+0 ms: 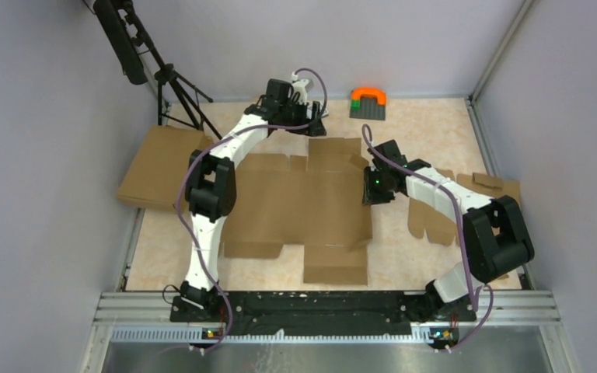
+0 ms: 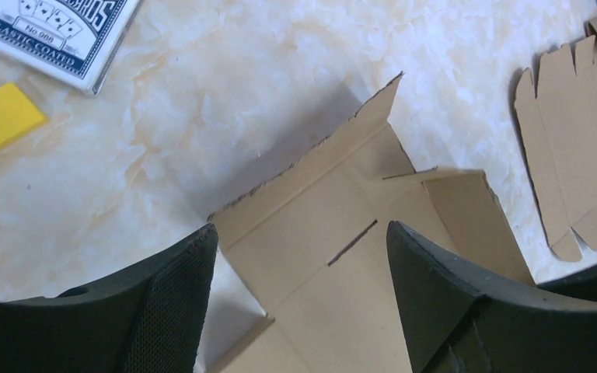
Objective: Fold the paper box
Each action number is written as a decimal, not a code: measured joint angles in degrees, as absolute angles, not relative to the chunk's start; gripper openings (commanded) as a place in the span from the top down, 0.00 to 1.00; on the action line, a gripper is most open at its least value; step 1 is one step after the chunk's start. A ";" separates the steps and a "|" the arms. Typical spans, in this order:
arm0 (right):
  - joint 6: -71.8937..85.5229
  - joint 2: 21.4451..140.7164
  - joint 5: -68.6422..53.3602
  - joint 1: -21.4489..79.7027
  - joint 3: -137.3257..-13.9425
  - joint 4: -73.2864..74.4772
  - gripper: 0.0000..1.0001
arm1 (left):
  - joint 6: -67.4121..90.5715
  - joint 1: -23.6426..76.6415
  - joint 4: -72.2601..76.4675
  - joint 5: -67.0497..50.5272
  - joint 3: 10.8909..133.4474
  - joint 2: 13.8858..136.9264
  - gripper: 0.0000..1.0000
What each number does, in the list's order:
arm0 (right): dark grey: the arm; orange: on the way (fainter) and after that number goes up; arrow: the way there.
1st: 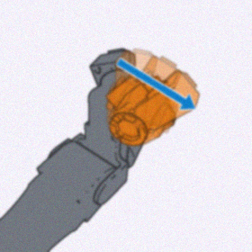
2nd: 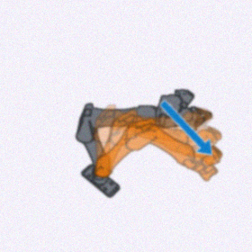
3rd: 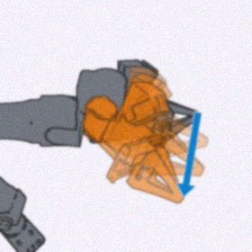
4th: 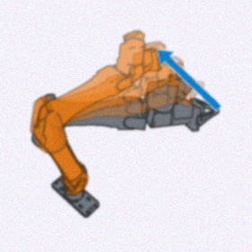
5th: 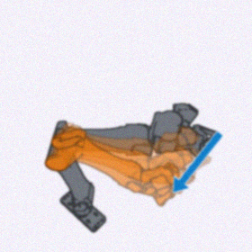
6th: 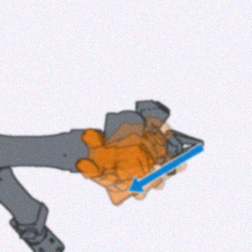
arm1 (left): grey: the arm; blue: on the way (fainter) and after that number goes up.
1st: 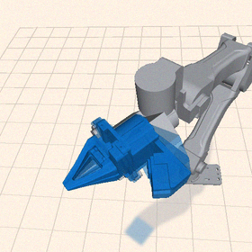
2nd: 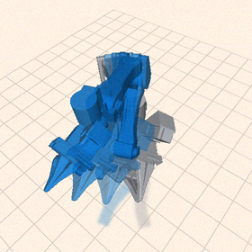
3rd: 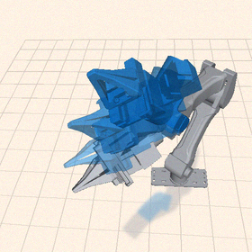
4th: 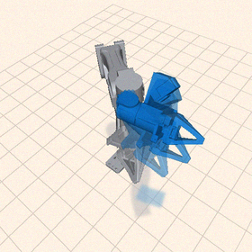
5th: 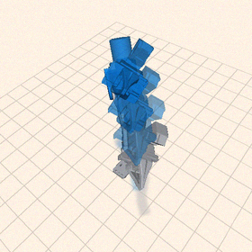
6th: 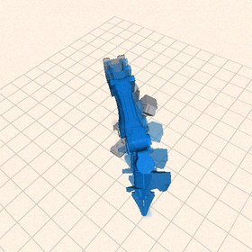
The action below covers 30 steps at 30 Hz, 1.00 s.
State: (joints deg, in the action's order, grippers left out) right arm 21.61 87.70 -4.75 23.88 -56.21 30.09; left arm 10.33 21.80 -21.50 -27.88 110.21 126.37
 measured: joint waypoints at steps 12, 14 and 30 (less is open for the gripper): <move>20.73 91.29 -1.67 26.00 -58.54 31.14 0.78 | 17.61 20.62 -22.61 -35.44 120.20 138.98 0.22; 20.75 91.35 -1.56 26.17 -58.54 31.11 0.78 | 19.62 19.97 -22.46 -38.28 121.69 140.59 0.24; 20.80 91.61 -0.95 26.52 -58.61 31.03 0.78 | 18.92 19.33 -25.32 -47.40 121.43 142.06 0.31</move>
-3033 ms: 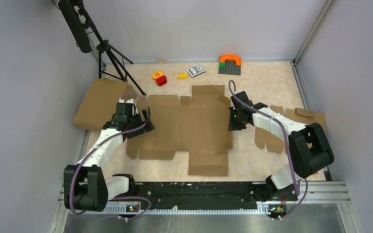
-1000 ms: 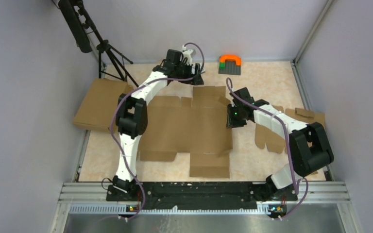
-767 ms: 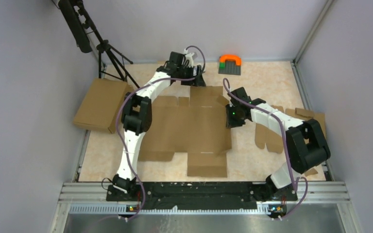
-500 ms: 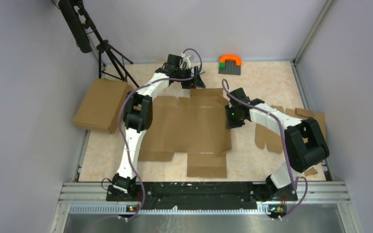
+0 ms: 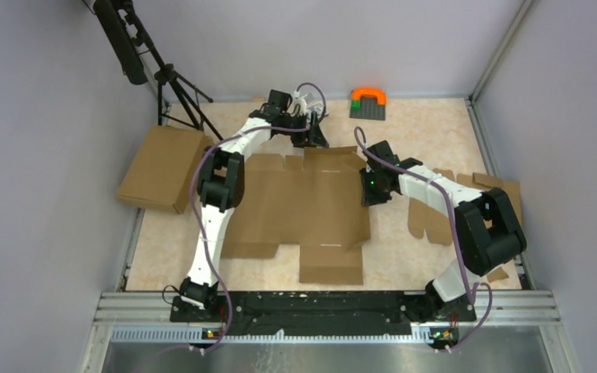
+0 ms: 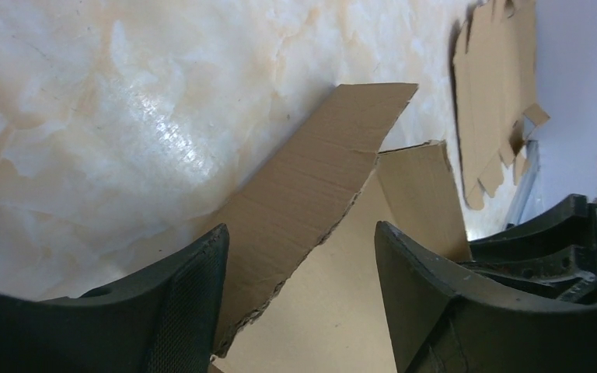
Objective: Fold the paper box
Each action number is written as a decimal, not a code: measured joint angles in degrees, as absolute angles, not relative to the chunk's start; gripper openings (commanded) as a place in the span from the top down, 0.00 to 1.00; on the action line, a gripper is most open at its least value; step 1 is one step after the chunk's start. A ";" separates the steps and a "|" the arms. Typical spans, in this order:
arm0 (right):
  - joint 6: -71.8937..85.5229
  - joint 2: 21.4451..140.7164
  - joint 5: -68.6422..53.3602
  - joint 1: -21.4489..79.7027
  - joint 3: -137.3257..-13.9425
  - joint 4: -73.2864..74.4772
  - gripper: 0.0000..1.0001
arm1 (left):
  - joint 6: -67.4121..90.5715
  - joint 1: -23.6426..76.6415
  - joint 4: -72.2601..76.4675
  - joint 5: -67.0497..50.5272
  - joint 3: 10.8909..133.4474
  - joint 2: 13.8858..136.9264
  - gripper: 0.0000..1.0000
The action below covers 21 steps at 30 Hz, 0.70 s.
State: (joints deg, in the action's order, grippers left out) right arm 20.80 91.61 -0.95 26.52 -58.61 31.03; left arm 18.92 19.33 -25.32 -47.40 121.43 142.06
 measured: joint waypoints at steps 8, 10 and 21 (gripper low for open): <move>20.80 91.64 -0.91 26.52 -59.37 31.05 0.78 | 7.77 22.85 -25.30 -34.28 113.84 137.21 0.43; 20.80 91.64 -0.91 26.52 -59.37 31.11 0.78 | 5.41 24.47 -25.26 -31.22 113.14 135.76 0.54; 20.80 91.64 -0.75 26.52 -59.40 31.11 0.79 | -2.15 27.09 -19.84 -24.88 109.10 132.09 0.90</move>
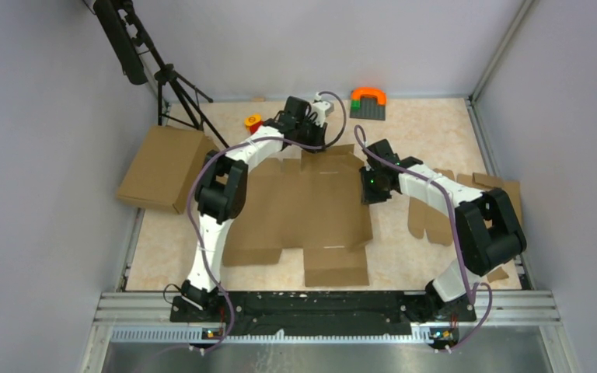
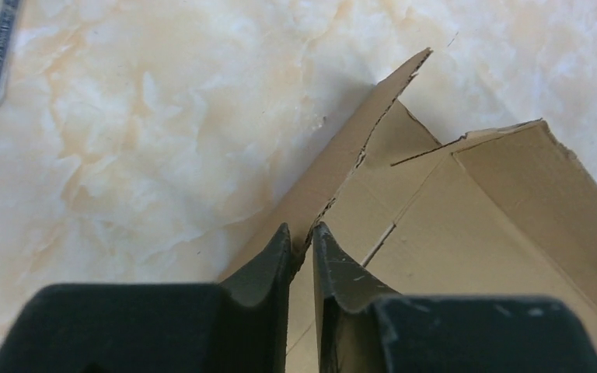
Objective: Fold the paper box
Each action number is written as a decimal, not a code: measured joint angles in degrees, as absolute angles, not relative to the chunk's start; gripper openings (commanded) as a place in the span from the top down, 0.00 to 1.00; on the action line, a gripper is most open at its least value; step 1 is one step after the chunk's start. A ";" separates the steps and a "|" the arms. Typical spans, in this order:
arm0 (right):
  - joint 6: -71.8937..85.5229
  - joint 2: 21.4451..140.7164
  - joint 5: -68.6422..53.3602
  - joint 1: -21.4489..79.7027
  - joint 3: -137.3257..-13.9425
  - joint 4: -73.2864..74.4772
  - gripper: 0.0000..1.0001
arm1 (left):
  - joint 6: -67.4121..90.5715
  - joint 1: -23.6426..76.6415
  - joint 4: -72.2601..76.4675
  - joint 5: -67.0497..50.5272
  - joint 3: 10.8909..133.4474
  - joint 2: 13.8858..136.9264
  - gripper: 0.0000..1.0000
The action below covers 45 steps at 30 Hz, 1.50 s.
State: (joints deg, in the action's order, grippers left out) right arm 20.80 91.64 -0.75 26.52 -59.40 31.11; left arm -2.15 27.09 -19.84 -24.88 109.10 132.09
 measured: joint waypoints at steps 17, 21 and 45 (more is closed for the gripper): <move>21.52 92.53 2.35 26.52 -60.18 31.24 0.80 | -6.63 29.74 -11.51 -21.37 95.94 119.28 0.96; 22.22 92.82 3.62 26.52 -60.86 31.64 0.80 | -7.01 30.72 -11.49 -22.61 94.63 117.99 0.93; 32.40 86.35 -2.72 19.11 -49.28 17.28 0.45 | -8.49 37.10 -8.45 -18.15 85.14 111.85 0.90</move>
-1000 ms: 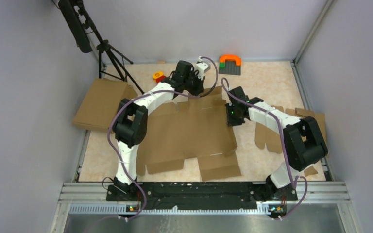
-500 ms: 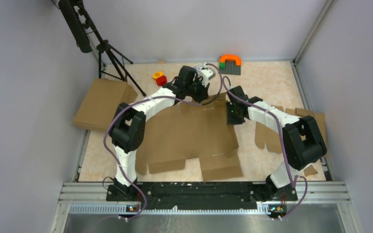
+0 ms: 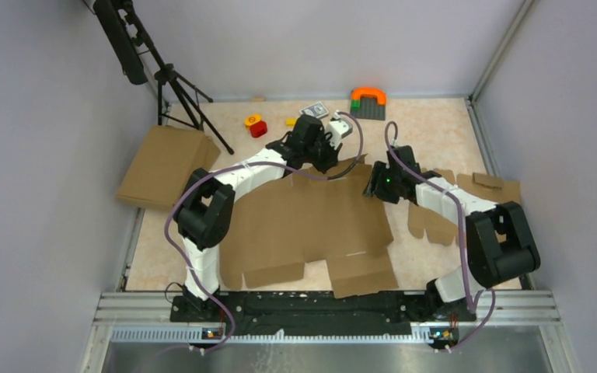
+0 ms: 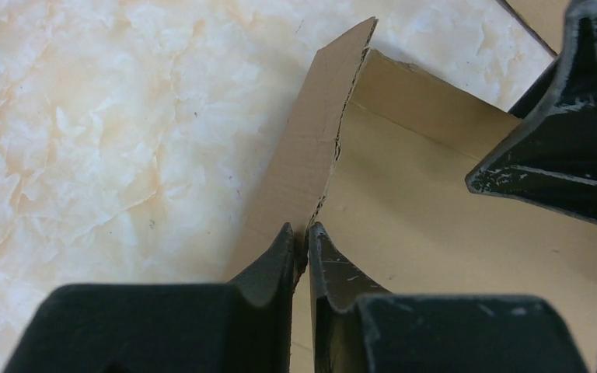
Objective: Fold the paper box
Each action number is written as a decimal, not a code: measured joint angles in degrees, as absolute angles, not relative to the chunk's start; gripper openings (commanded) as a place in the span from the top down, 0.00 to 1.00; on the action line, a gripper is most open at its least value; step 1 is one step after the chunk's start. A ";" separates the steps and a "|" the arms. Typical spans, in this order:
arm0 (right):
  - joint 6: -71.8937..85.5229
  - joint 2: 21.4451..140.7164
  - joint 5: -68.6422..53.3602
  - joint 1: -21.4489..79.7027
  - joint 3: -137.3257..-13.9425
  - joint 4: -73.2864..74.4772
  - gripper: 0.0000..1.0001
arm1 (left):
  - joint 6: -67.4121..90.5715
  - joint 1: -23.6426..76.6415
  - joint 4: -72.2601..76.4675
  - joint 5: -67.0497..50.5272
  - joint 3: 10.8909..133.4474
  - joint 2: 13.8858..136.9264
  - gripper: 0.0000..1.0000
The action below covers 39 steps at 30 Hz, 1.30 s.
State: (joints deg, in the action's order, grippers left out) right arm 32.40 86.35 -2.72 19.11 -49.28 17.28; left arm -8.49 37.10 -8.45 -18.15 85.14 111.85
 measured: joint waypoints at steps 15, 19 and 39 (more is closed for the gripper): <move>46.89 81.38 -13.54 12.62 -38.94 -0.49 0.35 | -8.47 38.06 -8.12 -16.86 83.44 111.85 0.91; 51.03 81.38 -13.56 11.86 -38.57 -2.20 0.34 | -8.40 38.22 -8.12 -16.71 83.42 111.85 0.92; 72.27 82.43 -6.70 11.33 -42.09 2.00 0.08 | -7.27 38.74 -7.86 -15.27 82.91 111.04 0.93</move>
